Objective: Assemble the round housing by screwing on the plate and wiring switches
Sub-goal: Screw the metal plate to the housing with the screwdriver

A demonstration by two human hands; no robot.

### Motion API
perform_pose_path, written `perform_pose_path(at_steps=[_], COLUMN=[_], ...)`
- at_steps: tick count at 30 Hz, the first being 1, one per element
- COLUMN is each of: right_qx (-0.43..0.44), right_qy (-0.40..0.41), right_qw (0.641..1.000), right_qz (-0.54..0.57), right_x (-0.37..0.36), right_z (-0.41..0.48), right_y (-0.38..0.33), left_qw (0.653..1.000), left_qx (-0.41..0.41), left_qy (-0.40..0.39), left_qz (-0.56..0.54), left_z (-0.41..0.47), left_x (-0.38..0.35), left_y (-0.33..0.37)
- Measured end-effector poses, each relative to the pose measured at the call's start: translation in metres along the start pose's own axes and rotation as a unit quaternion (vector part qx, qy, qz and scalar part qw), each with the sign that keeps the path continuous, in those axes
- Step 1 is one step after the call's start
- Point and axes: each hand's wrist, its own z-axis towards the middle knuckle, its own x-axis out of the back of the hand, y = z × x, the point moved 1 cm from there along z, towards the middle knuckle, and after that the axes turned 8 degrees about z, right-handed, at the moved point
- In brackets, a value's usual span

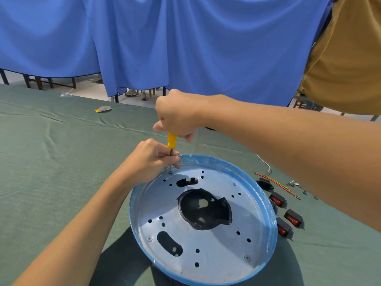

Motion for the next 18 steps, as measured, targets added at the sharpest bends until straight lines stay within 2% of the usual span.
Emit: perform_pose_path(at_steps=[4,8,10,15,18], right_qx=[0.016,0.005,-0.008,0.002,0.002], right_qy=[-0.025,0.016,0.009,-0.024,-0.007], right_qw=[0.999,1.000,1.000,1.000,1.000], right_qz=[0.011,0.008,0.010,0.012,-0.006], right_x=[0.009,-0.001,-0.006,0.002,-0.001], right_z=[-0.006,-0.007,-0.004,-0.006,-0.007], right_y=[0.003,0.009,0.009,0.007,0.010], left_qw=[1.000,0.997,0.996,0.999,0.999], left_qx=[-0.009,-0.002,-0.008,-0.027,-0.026], left_qy=[-0.024,0.069,0.089,0.023,0.019], left_qz=[0.002,-0.035,-0.031,0.005,0.004], left_z=[-0.001,-0.002,-0.001,0.000,-0.001], left_x=[-0.001,-0.002,-0.001,0.000,-0.002], left_y=[-0.002,-0.004,-0.003,-0.002,-0.002])
